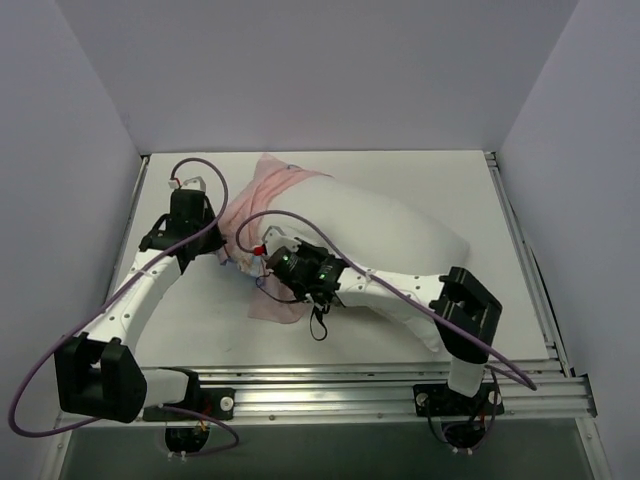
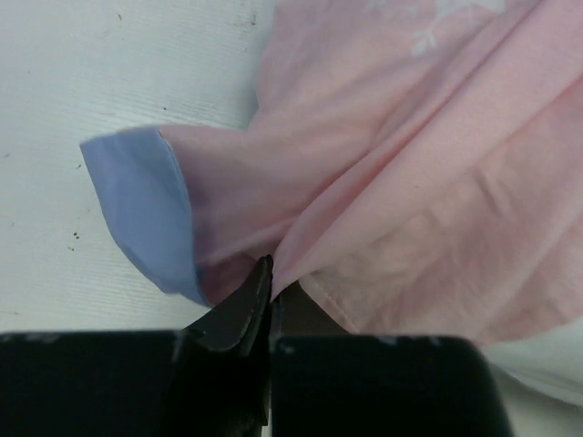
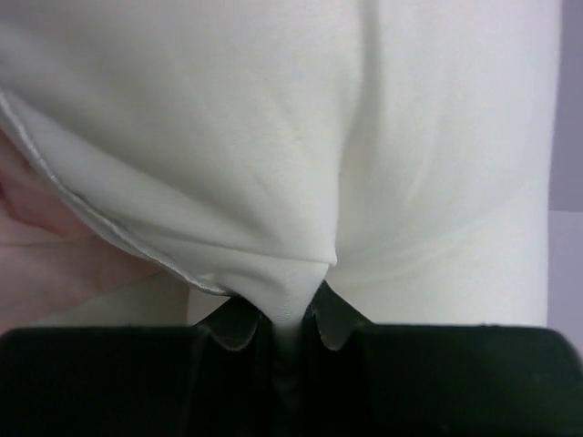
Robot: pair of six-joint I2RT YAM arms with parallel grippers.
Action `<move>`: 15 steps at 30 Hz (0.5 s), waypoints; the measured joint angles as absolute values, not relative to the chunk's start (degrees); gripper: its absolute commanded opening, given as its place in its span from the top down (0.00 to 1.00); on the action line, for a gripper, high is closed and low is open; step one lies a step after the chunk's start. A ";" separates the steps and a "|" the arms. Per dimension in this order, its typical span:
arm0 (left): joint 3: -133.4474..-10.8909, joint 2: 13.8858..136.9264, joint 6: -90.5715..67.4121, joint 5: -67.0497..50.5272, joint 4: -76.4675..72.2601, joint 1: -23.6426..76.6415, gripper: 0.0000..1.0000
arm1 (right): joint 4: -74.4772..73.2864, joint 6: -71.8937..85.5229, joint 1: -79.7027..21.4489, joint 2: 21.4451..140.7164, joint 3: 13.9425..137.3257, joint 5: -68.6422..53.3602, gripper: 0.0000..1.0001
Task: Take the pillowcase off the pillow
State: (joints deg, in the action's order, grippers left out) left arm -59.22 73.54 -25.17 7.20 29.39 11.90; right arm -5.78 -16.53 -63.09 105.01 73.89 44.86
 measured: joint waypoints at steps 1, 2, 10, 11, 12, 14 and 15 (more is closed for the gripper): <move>-59.53 73.87 -25.17 7.20 29.43 11.38 0.98 | -6.48 -16.10 -62.28 103.22 73.71 44.18 1.00; -59.94 74.28 -25.19 7.29 29.52 10.85 0.98 | -7.18 -15.64 -61.43 101.45 73.69 43.57 1.00; -63.00 77.45 -27.18 7.20 29.41 6.61 0.98 | -13.41 -8.58 -47.27 84.58 73.69 32.23 1.00; -63.00 77.76 -27.59 7.14 29.32 6.22 0.98 | -14.48 -7.62 -44.99 83.07 73.69 31.07 1.00; -63.00 78.02 -27.88 7.14 29.34 6.00 0.98 | -15.53 -6.81 -42.92 81.73 73.69 30.17 1.00; -63.00 79.02 -28.32 7.14 29.34 5.56 0.98 | -17.65 -5.23 -39.86 79.81 73.63 28.93 1.00; -63.00 79.57 -28.42 7.14 29.34 5.41 0.98 | -18.63 -4.51 -38.79 79.09 73.47 28.34 1.00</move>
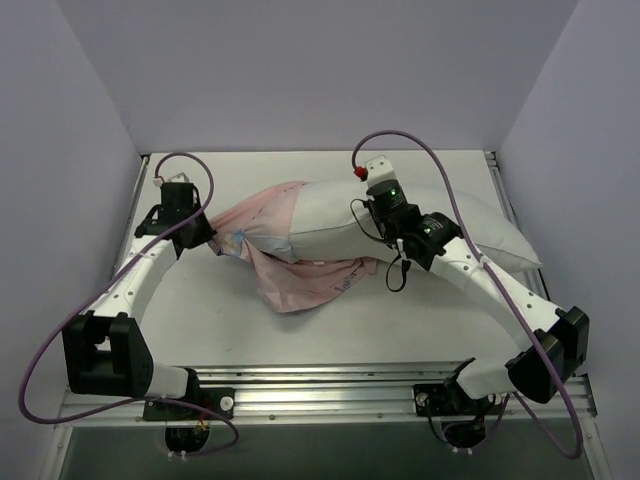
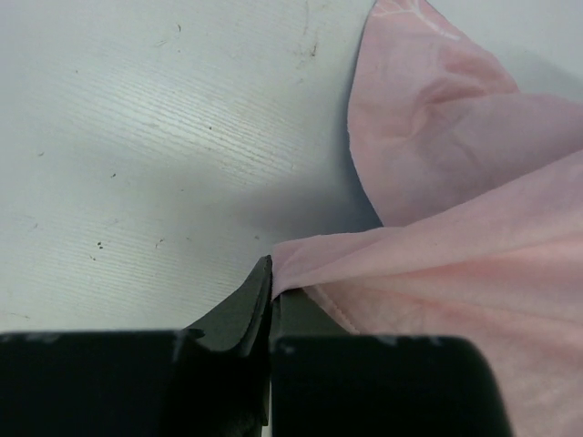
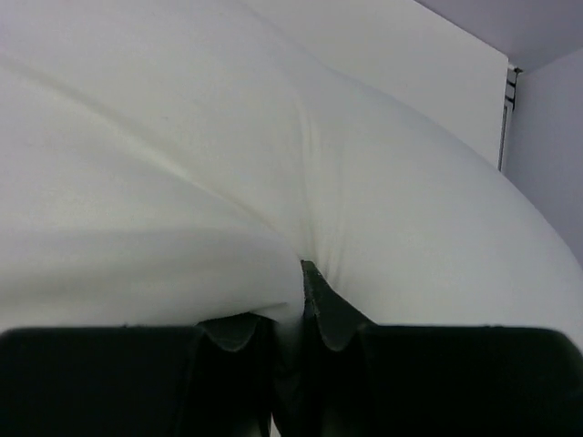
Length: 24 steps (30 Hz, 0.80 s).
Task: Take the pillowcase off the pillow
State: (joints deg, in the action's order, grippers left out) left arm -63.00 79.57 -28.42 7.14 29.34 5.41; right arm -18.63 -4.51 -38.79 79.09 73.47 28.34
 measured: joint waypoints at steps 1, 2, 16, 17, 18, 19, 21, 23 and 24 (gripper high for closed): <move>-63.00 80.14 -28.53 7.16 29.34 5.23 0.98 | -19.55 -3.90 -37.87 78.52 73.28 27.62 1.00; -63.00 80.64 -28.58 7.16 29.34 5.13 0.98 | -20.23 -3.14 -36.99 78.11 73.01 26.72 1.00; -66.28 87.59 -29.54 11.64 31.77 -2.07 0.98 | -27.29 -1.48 -21.87 70.81 72.18 17.26 1.00; -67.72 87.59 -29.52 11.75 31.92 -2.07 0.98 | -27.68 -1.34 -21.82 70.65 72.18 16.62 1.00; -69.32 87.61 -29.43 11.73 31.94 -1.96 0.98 | -27.92 -0.99 -21.82 70.57 72.18 15.92 1.00; -71.18 87.68 -29.39 11.64 32.18 -1.78 0.98 | -28.08 -0.43 -21.82 70.50 72.23 15.22 1.00; -75.88 88.29 -29.19 10.72 33.34 -1.48 0.98 | -28.62 0.51 -21.93 70.63 73.01 13.37 1.00; -81.19 89.12 -28.84 9.17 34.57 -1.06 0.98 | -29.85 1.37 -21.93 71.75 75.77 12.38 1.00; -83.88 89.54 -28.51 8.49 35.11 -0.45 0.98 | -30.44 1.54 -21.91 72.64 77.73 12.32 1.00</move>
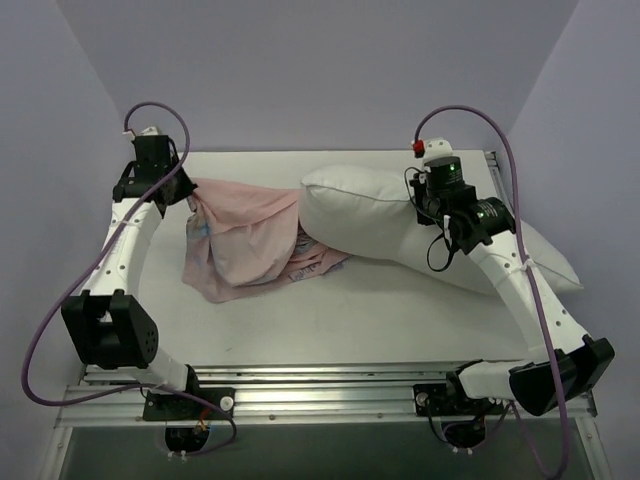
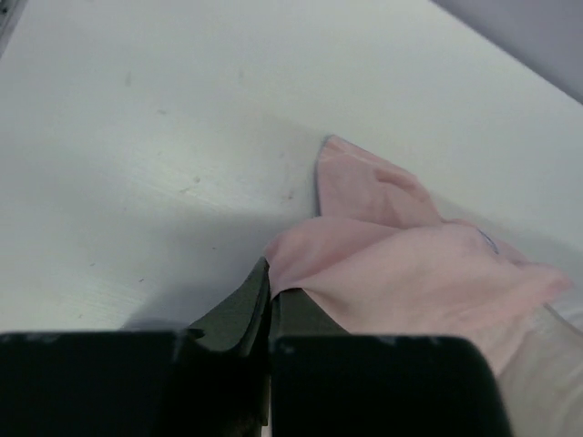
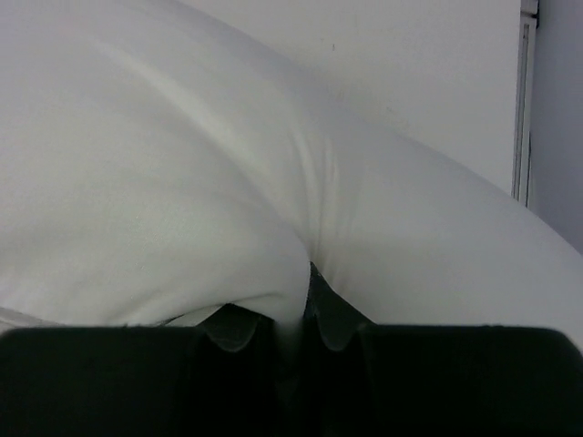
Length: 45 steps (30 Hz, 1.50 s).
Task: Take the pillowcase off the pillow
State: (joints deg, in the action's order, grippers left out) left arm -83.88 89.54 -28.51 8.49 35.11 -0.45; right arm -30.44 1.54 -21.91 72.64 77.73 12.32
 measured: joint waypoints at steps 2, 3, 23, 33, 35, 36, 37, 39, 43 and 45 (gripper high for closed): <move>-89.19 89.78 -27.44 8.10 36.42 1.98 0.98 | -31.64 1.69 -21.74 74.94 82.52 12.36 1.00; -91.33 89.73 -26.65 7.94 36.97 3.64 0.98 | -32.16 1.72 -21.61 76.29 85.47 12.43 1.00; -116.16 92.92 -22.24 8.56 43.99 8.67 0.97 | -32.56 1.19 -17.98 84.84 112.95 8.75 1.00; -121.60 97.47 -19.64 5.61 43.42 8.62 0.91 | -30.94 -0.32 -17.26 83.85 101.23 12.05 1.00; -122.34 98.67 -19.81 4.54 43.09 9.47 0.91 | -30.17 0.12 -17.32 83.90 99.31 9.19 1.00; -122.13 99.00 -19.88 4.16 43.05 10.26 0.89 | -29.56 0.58 -17.45 84.03 98.17 7.57 1.00; -121.23 99.02 -19.97 3.88 42.59 11.38 0.89 | -28.49 1.21 -17.65 84.14 96.77 5.93 1.00; -117.78 98.94 -20.58 2.98 40.91 14.13 0.89 | -26.30 2.50 -18.35 85.10 94.02 2.85 1.00; -108.71 99.07 -22.52 1.04 37.78 17.21 0.85 | -20.75 4.89 -20.69 89.23 90.21 -1.28 0.87; -105.45 99.63 -23.55 0.01 37.76 17.15 0.82 | -18.33 6.13 -22.22 91.74 89.19 -3.27 0.78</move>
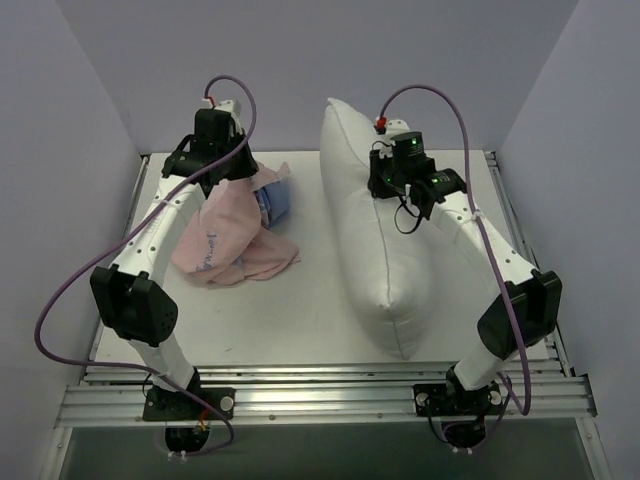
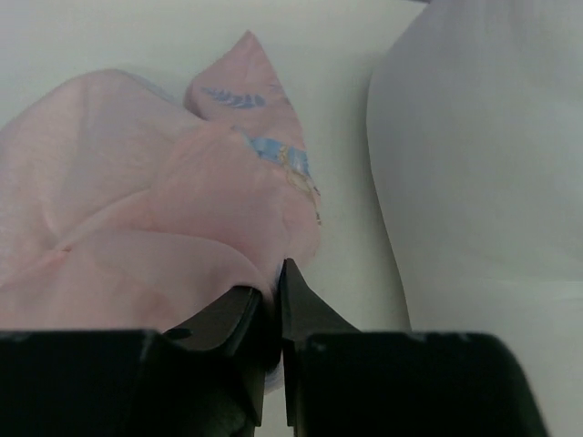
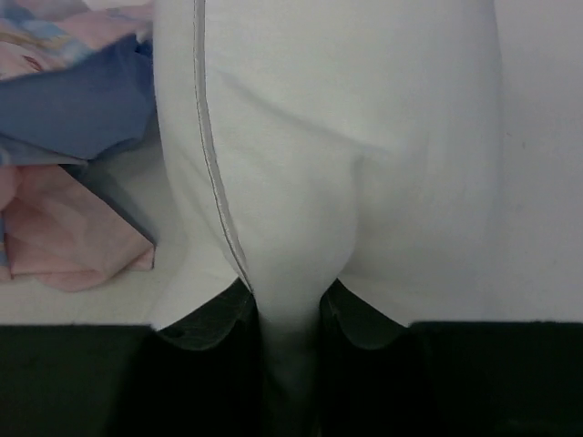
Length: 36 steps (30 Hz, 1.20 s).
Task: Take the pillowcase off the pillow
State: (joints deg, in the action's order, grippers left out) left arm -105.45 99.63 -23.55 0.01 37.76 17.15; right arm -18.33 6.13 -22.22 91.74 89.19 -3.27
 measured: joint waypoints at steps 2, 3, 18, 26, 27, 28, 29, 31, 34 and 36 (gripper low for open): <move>-104.25 100.57 -24.58 -1.32 38.06 16.80 0.68 | -15.77 7.40 -23.99 93.60 89.12 -4.82 0.58; -104.09 100.95 -24.82 -1.98 38.09 16.71 0.61 | -14.41 7.84 -24.95 94.19 89.12 -5.50 0.52; -103.85 83.15 -24.05 1.06 41.39 14.79 0.04 | -10.39 11.09 -27.75 91.26 91.94 -11.22 0.12; -105.91 72.90 -20.08 9.69 47.22 9.65 0.06 | -14.44 10.74 -21.58 80.47 93.23 -1.56 0.01; -106.78 72.49 -19.25 10.94 48.31 9.63 0.06 | -15.16 10.50 -20.60 78.96 93.71 1.08 0.00; -107.74 72.10 -18.57 12.23 49.34 9.65 0.06 | -15.84 10.07 -19.88 77.52 94.26 3.95 0.00; -108.92 71.83 -17.74 13.65 50.68 9.65 0.06 | -16.58 9.50 -19.57 76.01 94.96 6.87 0.00; -111.59 71.26 -16.53 16.29 52.88 9.65 0.06 | -17.39 8.05 -19.59 72.86 96.23 12.14 0.00; -116.86 70.28 -14.92 20.01 56.07 9.65 0.06 | -17.32 5.58 -19.62 67.53 97.38 18.96 0.00; -121.14 69.49 -14.09 22.79 57.65 9.69 0.06 | -16.86 3.46 -19.64 63.66 97.73 23.22 0.00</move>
